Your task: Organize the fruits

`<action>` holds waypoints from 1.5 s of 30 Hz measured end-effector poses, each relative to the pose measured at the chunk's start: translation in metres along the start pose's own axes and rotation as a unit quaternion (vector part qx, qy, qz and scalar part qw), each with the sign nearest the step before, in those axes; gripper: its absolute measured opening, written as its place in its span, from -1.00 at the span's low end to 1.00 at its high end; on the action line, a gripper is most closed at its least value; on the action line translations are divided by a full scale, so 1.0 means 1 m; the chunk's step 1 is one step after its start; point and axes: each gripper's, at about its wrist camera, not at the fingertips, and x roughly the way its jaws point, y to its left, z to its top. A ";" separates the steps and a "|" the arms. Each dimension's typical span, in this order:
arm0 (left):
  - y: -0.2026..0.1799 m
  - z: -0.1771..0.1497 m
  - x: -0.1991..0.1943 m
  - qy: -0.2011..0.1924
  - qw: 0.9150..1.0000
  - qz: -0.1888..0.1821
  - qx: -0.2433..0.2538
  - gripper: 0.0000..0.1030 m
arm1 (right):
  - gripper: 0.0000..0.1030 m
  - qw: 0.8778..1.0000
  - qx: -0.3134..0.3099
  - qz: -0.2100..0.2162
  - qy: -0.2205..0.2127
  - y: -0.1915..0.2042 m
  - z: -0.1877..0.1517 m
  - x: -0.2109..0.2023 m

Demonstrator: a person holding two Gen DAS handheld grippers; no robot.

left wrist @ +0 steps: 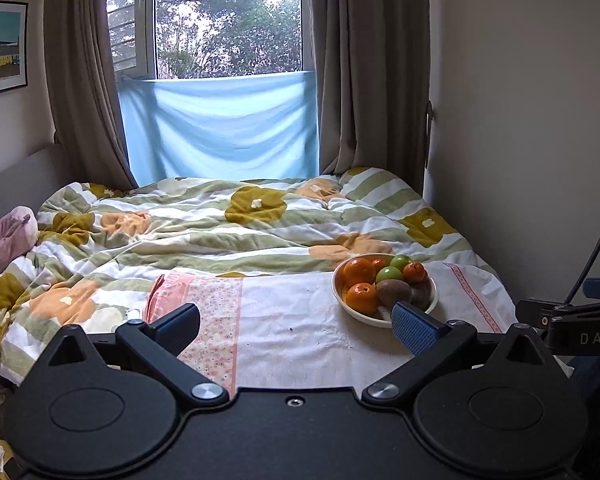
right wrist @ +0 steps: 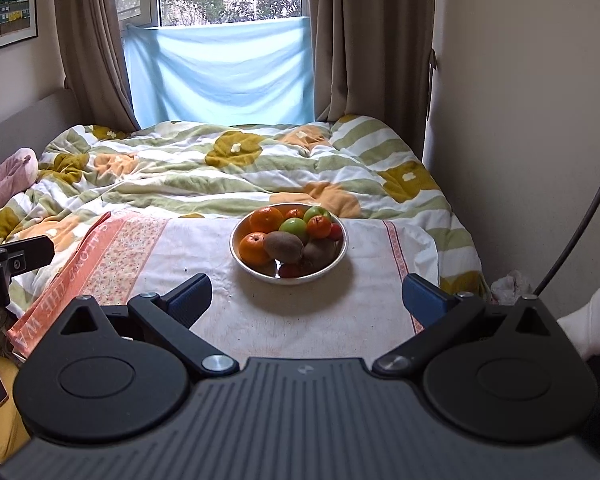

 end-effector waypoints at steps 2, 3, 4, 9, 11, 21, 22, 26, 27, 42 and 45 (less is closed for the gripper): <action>0.001 -0.001 -0.001 0.000 1.000 0.000 0.000 1.00 | 1.00 1.000 0.000 0.000 0.000 0.001 -0.001 -0.001; 0.001 -0.002 -0.001 -0.001 1.000 0.001 0.001 1.00 | 1.00 1.000 0.001 0.000 0.000 0.001 -0.002 -0.001; 0.001 -0.002 -0.001 -0.001 1.000 0.002 0.003 1.00 | 1.00 1.000 0.001 0.000 0.000 0.001 -0.002 -0.001; 0.001 -0.002 0.000 -0.001 1.000 0.000 0.003 1.00 | 1.00 1.000 0.004 -0.002 0.002 0.001 -0.003 -0.001; 0.000 -0.002 0.002 0.000 1.000 0.000 0.005 1.00 | 1.00 1.000 0.005 -0.003 0.003 0.002 -0.003 -0.001; 0.002 -0.003 0.004 0.001 1.000 0.002 0.005 1.00 | 1.00 1.000 0.009 -0.003 0.011 0.003 0.002 0.003; 0.002 -0.003 0.004 0.002 1.000 0.002 0.005 1.00 | 1.00 1.000 0.009 -0.002 0.013 0.002 0.003 0.004; 0.002 -0.003 0.005 0.004 1.000 0.005 0.005 1.00 | 1.00 1.000 0.010 -0.003 0.016 0.002 0.003 0.007; 0.002 -0.003 0.005 0.004 1.000 0.005 0.004 1.00 | 1.00 1.000 0.011 -0.003 0.017 0.002 0.003 0.007; 0.001 -0.002 0.005 0.003 1.000 -0.001 0.007 1.00 | 1.00 1.000 0.010 -0.002 0.018 0.000 0.003 0.010; 0.000 -0.003 0.004 0.002 1.000 -0.004 0.008 1.00 | 1.00 1.000 0.010 -0.004 0.017 0.000 0.002 0.009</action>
